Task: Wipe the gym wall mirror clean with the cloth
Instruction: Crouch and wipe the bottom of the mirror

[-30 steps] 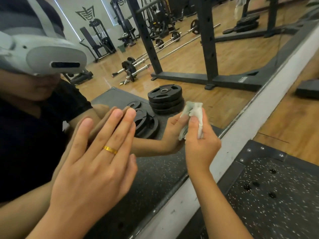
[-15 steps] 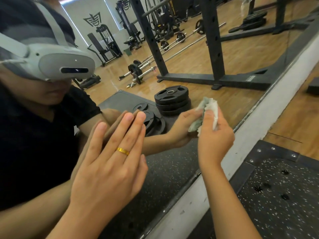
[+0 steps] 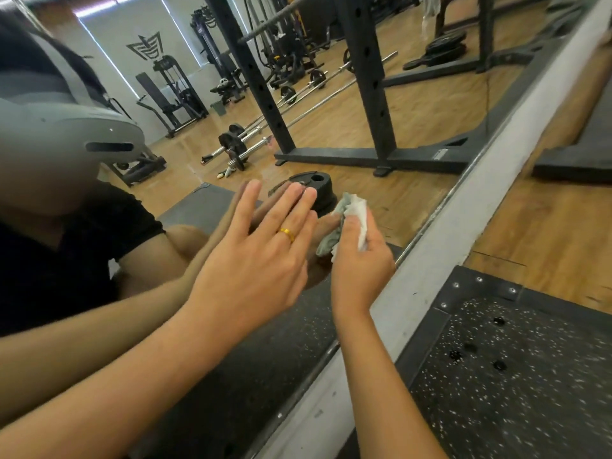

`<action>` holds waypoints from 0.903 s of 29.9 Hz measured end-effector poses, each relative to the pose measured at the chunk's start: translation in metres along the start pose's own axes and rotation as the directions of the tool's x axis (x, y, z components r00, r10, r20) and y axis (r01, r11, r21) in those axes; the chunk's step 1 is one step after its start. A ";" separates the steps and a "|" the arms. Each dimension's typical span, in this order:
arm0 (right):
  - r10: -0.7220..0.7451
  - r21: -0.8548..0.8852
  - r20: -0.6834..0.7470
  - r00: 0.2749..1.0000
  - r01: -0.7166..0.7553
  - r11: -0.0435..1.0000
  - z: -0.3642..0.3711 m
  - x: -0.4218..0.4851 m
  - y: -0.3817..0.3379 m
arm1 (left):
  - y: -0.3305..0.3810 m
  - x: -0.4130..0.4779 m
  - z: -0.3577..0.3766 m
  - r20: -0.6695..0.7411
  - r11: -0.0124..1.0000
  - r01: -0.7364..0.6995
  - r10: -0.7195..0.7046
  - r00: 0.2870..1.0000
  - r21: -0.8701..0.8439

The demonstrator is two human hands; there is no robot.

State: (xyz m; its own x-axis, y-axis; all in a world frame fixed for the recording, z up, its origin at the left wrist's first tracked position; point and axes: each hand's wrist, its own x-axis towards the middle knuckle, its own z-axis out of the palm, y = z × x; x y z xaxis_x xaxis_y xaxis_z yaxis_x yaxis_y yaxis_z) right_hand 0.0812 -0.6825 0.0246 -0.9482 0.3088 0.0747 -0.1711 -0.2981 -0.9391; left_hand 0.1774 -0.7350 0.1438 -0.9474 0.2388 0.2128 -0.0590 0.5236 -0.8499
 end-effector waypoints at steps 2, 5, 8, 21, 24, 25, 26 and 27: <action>-0.060 -0.013 0.031 0.998 0.060 0.998 0.002 0.013 -0.002 | 0.003 -0.003 0.007 -0.017 0.999 -0.019 0.020 1.000 0.042; -0.254 -0.088 0.099 0.962 0.263 0.961 0.010 0.028 -0.013 | 0.004 -0.004 0.016 -0.042 0.998 -0.019 0.021 0.999 0.055; -0.295 -0.130 0.080 0.952 0.303 0.944 0.006 0.045 -0.005 | 0.004 -0.003 0.019 -0.065 1.000 -0.015 0.016 0.998 0.026; -0.105 -0.119 0.123 0.987 0.120 0.986 -0.013 0.074 0.010 | 0.006 -0.001 0.021 -0.148 0.998 -0.044 0.038 0.988 -0.034; 0.019 -0.099 0.071 0.997 -0.012 0.995 -0.021 0.086 0.021 | 0.005 -0.002 0.021 -0.143 0.998 -0.050 0.046 0.989 -0.029; 0.023 -0.080 0.067 0.997 -0.018 0.997 -0.019 0.083 0.019 | 0.005 -0.003 0.022 -0.141 0.998 -0.051 0.046 0.989 -0.032; 0.018 -0.050 0.078 0.997 -0.014 0.999 -0.015 0.080 0.015 | 0.005 -0.003 0.022 -0.142 0.998 -0.050 0.045 0.989 -0.035; 0.007 -0.011 0.101 0.995 -0.006 1.000 -0.010 0.076 0.011 | 0.004 -0.003 0.023 -0.142 0.998 -0.050 0.044 0.989 -0.036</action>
State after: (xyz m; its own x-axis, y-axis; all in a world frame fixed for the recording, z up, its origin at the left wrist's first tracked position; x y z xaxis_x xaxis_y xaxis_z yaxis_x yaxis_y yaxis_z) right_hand 0.0096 -0.6532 0.0171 -0.9717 0.2135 0.1014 -0.1621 -0.2897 -0.9433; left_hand 0.1732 -0.7518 0.1285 -0.8950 0.3751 0.2414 -0.0005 0.5404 -0.8414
